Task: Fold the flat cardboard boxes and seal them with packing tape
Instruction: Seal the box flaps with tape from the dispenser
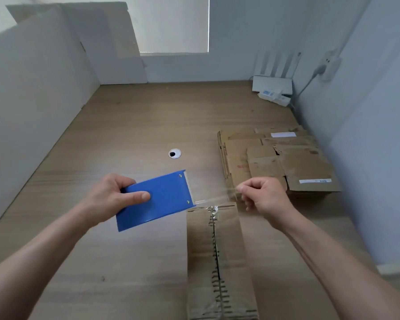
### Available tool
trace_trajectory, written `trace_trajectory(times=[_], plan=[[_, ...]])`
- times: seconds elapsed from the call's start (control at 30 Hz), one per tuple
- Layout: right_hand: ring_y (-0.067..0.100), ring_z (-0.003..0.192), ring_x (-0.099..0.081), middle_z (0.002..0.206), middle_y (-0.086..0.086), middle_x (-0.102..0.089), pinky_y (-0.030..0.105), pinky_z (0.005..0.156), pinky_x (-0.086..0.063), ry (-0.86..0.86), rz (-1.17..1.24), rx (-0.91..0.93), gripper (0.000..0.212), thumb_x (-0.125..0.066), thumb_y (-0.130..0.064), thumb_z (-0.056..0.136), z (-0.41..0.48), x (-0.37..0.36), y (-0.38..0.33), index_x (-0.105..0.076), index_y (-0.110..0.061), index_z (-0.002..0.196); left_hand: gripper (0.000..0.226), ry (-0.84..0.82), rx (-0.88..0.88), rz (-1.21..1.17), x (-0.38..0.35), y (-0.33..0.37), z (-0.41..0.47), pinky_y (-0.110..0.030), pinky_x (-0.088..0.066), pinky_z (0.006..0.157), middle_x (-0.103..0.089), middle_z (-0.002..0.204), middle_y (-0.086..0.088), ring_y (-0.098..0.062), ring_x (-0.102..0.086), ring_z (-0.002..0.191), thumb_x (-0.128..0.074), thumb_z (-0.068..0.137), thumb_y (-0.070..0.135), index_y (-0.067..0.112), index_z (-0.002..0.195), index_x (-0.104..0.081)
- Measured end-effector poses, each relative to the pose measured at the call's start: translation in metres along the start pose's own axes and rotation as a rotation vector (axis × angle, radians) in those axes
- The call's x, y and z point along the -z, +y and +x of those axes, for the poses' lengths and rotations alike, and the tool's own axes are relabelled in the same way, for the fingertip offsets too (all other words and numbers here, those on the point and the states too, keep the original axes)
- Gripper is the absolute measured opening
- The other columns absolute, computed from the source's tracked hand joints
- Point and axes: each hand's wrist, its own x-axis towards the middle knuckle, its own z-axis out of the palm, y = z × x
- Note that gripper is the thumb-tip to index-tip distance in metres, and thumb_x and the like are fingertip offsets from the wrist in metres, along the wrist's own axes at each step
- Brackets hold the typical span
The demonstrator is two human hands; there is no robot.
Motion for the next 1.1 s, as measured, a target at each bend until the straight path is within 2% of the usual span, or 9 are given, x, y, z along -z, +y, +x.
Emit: trace_trajectory(times=[0.17,0.47,0.57,0.7,0.8,0.87,0.9,1.0,1.1], plan=[[0.021,0.054,-0.045,0.056,0.009,-0.053,0.03,0.049,-0.04,0.062,-0.079,-0.171,0.024,-0.064,-0.005,0.089,0.015,-0.019,0.037,-0.066,0.001,0.066,0.08,-0.058,0.114,0.055,-0.013,-0.017,0.021,-0.028,-0.024,0.054,-0.045,0.054,-0.002,-0.017,-0.038,0.05,-0.072,0.031,0.091,0.016,0.053,-0.057],[0.016,0.058,-0.056,0.05,-0.008,-0.061,0.043,0.067,-0.055,0.153,-0.331,-0.201,0.026,-0.065,-0.015,0.084,0.022,-0.026,0.051,-0.072,-0.019,0.059,0.071,-0.103,0.182,0.062,-0.024,-0.029,0.039,-0.026,-0.026,0.051,-0.045,0.052,-0.001,-0.014,-0.038,0.049,-0.076,0.032,0.084,0.018,0.049,-0.056],[0.017,0.066,-0.06,0.052,-0.014,-0.062,0.036,0.069,-0.052,0.171,-0.452,-0.152,0.026,-0.065,-0.016,0.087,0.019,-0.025,0.051,-0.074,-0.019,0.062,0.054,-0.103,0.188,0.055,-0.028,-0.033,0.043,-0.028,-0.026,0.052,-0.047,0.052,0.0,-0.013,-0.039,0.048,-0.072,0.047,0.072,0.019,0.049,-0.059],[0.007,0.076,-0.061,0.07,-0.015,-0.067,0.027,0.068,-0.042,0.195,-0.557,-0.085,0.022,-0.064,-0.019,0.091,0.014,-0.027,0.052,-0.076,-0.019,0.073,0.069,-0.108,0.196,0.076,-0.028,-0.036,0.048,-0.029,-0.029,0.053,-0.053,0.055,-0.001,-0.014,-0.043,0.051,-0.073,0.044,0.076,0.01,0.061,-0.066],[0.013,0.089,-0.068,0.091,-0.009,-0.073,0.027,0.076,-0.052,0.242,-0.339,-0.205,0.016,-0.067,-0.032,0.088,0.011,-0.031,0.066,-0.074,-0.024,0.1,0.074,-0.097,0.207,0.1,-0.029,-0.037,0.052,-0.029,-0.03,0.054,-0.053,0.056,-0.001,-0.015,-0.044,0.053,-0.076,0.044,0.076,0.005,0.064,-0.065],[0.03,0.103,-0.068,0.119,0.004,-0.068,0.048,0.085,-0.059,0.279,-0.059,-0.489,0.061,-0.067,-0.038,0.088,0.005,-0.032,0.078,-0.045,-0.028,0.144,0.081,-0.099,0.208,0.095,-0.028,-0.037,0.053,-0.031,-0.031,0.055,-0.053,0.056,-0.003,-0.015,-0.045,0.053,-0.077,0.04,0.081,0.005,0.066,-0.066],[0.034,0.112,-0.064,0.133,0.007,-0.06,0.053,0.091,-0.056,0.289,-0.113,-0.527,0.073,-0.066,-0.036,0.091,-0.001,-0.029,0.083,-0.028,-0.029,0.153,0.08,-0.101,0.215,0.097,-0.027,-0.037,0.052,-0.031,-0.031,0.055,-0.052,0.056,-0.004,-0.015,-0.044,0.053,-0.079,0.046,0.079,0.003,0.067,-0.066],[0.023,0.144,-0.036,0.159,0.003,-0.033,0.043,0.116,-0.034,0.346,-0.505,-0.094,0.069,-0.056,-0.031,0.098,-0.019,-0.029,0.068,-0.021,-0.022,0.157,0.059,-0.076,0.238,0.128,-0.027,-0.04,0.05,-0.031,-0.029,0.056,-0.049,0.058,-0.005,-0.017,-0.042,0.053,-0.08,0.077,0.051,-0.005,0.074,-0.063],[0.009,0.15,-0.017,0.16,-0.007,-0.027,0.035,0.122,-0.019,0.055,-0.796,0.359,0.062,-0.032,-0.045,0.099,-0.021,-0.049,0.046,-0.029,-0.02,0.156,0.053,-0.085,0.241,0.108,-0.03,-0.042,0.052,-0.03,-0.028,0.056,-0.046,0.056,-0.004,-0.015,-0.04,0.051,-0.079,0.081,0.046,-0.003,0.069,-0.06]])
